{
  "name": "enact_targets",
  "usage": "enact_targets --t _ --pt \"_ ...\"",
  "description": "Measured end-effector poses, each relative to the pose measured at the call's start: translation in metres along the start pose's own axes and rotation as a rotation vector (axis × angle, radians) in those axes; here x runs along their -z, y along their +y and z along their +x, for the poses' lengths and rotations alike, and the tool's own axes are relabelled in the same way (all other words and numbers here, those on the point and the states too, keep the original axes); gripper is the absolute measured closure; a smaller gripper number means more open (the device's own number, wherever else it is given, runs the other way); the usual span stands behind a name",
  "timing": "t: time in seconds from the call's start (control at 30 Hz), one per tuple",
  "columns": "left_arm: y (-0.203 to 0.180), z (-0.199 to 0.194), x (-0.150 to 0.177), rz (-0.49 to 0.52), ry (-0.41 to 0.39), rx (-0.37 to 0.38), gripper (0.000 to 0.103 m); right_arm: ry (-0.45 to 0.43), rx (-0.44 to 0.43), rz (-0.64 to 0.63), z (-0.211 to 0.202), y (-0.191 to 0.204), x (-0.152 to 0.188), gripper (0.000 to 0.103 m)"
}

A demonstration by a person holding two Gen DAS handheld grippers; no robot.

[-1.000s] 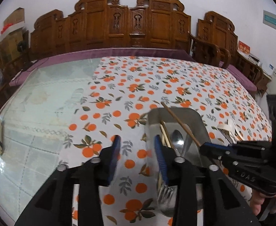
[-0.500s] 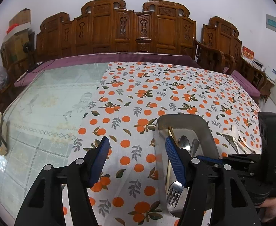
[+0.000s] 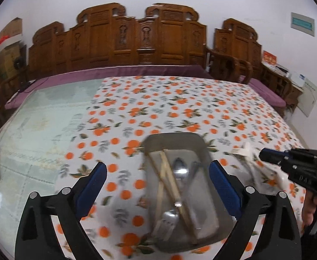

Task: Organize utensils
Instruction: 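Grasp a white plastic fork with the right gripper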

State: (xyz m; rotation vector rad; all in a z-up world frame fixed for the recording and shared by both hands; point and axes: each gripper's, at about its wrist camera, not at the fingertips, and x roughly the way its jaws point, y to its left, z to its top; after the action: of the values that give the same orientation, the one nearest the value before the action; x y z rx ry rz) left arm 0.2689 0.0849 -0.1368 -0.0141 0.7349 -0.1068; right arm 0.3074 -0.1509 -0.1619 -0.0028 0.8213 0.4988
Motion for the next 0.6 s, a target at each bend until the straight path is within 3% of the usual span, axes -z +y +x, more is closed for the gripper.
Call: enact_targets --t 0.13,0.27,0.6 --pt "-0.027 0.002 0.000 0.022 0.002 0.045 0.012 0.005 0.119 -0.054 -0.020 -0.033 0.016 0.092" --pt "-0.053 0.004 0.005 0.049 0.001 0.075 0.012 0.027 0.153 -0.045 -0.023 -0.062 0.032 0.087" --pt "-0.089 0.015 0.016 0.118 0.024 0.102 0.012 0.080 0.085 -0.080 0.018 -0.070 0.045 0.087"
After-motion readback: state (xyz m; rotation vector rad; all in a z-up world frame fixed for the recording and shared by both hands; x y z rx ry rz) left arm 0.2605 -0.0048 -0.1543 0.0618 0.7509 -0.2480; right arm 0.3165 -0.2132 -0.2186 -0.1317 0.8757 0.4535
